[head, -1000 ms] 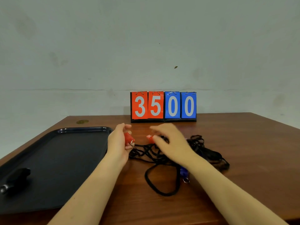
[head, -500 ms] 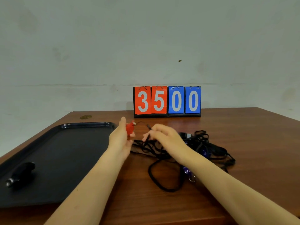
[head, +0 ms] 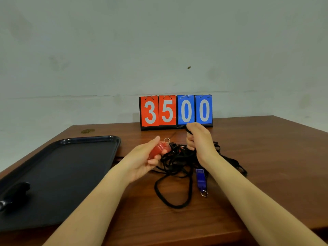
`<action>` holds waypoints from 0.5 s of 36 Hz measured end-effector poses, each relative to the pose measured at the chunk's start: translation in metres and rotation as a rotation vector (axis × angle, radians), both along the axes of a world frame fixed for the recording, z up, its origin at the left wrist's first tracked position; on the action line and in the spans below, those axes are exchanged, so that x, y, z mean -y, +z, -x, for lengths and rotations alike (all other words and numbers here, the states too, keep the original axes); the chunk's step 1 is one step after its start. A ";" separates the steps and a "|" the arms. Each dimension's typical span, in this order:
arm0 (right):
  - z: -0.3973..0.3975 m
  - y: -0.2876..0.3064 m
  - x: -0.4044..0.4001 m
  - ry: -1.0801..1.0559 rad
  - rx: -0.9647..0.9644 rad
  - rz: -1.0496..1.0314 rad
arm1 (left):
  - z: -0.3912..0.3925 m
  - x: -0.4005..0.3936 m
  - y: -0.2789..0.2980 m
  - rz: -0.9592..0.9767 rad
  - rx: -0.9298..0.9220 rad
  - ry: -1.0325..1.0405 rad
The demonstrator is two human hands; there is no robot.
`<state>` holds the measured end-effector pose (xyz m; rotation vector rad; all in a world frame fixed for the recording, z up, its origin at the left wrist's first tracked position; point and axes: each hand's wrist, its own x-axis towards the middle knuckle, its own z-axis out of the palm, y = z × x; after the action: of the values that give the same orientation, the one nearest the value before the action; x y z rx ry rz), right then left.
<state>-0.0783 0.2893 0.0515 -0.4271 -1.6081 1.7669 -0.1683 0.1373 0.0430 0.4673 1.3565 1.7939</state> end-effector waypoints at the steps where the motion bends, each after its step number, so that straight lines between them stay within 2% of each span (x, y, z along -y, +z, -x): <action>1: 0.000 -0.001 -0.002 -0.009 0.014 -0.020 | 0.001 0.000 -0.001 -0.009 0.010 0.012; 10: 0.000 -0.004 -0.009 -0.077 0.100 -0.239 | 0.002 0.004 0.003 -0.182 0.126 0.145; 14: 0.001 -0.008 -0.008 -0.093 0.119 -0.549 | 0.002 0.005 0.006 -0.277 0.192 0.228; 18: 0.001 -0.015 -0.009 -0.130 0.287 -0.931 | 0.001 0.007 0.007 -0.293 0.142 0.220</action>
<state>-0.0796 0.2984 0.0360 -0.3172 -2.3174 0.7274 -0.1695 0.1305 0.0497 0.3461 1.0855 2.1781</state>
